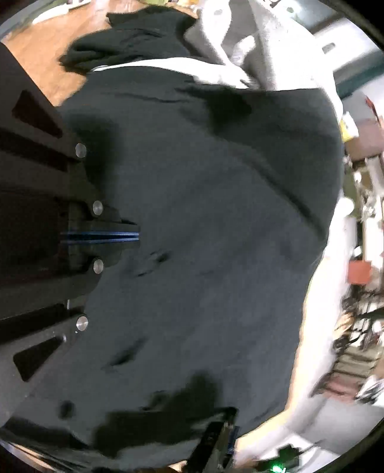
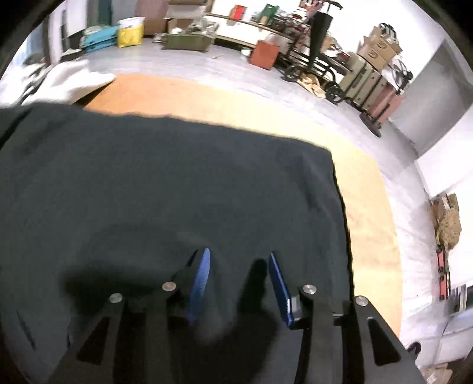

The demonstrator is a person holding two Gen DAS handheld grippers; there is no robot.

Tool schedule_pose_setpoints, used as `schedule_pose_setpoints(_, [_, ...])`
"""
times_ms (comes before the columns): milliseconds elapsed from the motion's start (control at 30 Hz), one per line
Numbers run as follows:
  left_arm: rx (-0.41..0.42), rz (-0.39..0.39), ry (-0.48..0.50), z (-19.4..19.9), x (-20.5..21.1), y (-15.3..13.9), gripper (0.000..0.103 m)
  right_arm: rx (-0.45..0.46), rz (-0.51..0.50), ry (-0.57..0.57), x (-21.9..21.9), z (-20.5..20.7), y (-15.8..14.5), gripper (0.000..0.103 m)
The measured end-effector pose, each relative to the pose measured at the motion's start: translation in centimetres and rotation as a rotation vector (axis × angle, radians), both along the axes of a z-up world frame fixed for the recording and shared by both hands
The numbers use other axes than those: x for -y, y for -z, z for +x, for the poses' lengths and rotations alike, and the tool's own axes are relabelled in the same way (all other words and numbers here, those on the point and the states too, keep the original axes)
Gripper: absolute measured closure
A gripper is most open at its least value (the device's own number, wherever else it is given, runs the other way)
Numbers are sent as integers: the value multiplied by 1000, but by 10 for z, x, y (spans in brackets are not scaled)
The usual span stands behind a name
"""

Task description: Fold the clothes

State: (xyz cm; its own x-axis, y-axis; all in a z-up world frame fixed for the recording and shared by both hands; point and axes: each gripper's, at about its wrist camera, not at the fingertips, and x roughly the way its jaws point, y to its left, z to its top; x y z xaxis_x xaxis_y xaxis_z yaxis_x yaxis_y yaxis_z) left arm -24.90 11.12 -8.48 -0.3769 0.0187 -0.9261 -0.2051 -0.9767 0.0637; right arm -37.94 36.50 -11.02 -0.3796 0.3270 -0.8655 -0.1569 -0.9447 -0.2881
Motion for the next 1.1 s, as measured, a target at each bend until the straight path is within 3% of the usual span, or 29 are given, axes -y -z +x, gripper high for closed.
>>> schedule_pose_setpoints(133, [5,45,-59,-28,17,4,100,1,10,41,-2,-10,-18,51])
schedule_pose_setpoints(233, [47,106,-89,-44,26,7,100,-28,54,40,1,-22,-18,47])
schedule_pose_setpoints(333, [27,129,-107,-49,30,11,99,-68,60,81,-5,-36,-13,40])
schedule_pose_setpoints(400, [0,119,-107,-48,29,13,99,-93,42,134,-12,-39,-11,31])
schedule_pose_setpoints(467, [-25,99,-98,-46,27,15,99,-87,-55,152,-18,-31,-11,36])
schedule_pose_setpoints(533, [-23,94,-93,-44,27,16,99,-71,-135,127,-11,-3,-20,51])
schedule_pose_setpoints(600, [-1,128,-113,-44,33,18,99,-55,-210,99,-2,26,-30,49])
schedule_pose_setpoints(700, [36,172,-190,-35,44,20,100,-58,-193,-32,25,98,-40,48])
schedule_pose_setpoints(767, [87,246,-193,-9,49,20,100,-20,-187,-71,36,133,-31,47])
schedule_pose_setpoints(800, [104,311,-150,8,48,19,100,-1,-185,-91,41,151,-26,46])
schedule_pose_setpoints(833, [101,327,-97,25,45,18,100,18,-182,-110,46,169,-21,46])
schedule_pose_setpoints(900, [84,323,9,58,40,16,100,49,-176,-148,56,204,-12,47])
schedule_pose_setpoints(933, [75,320,61,74,37,15,100,3,-165,-150,55,222,-11,47])
schedule_pose_setpoints(1000, [128,316,150,107,35,11,99,30,-207,-128,55,244,-9,50])
schedule_pose_setpoints(1100, [215,300,194,148,39,17,100,57,-271,-106,54,280,-7,50])
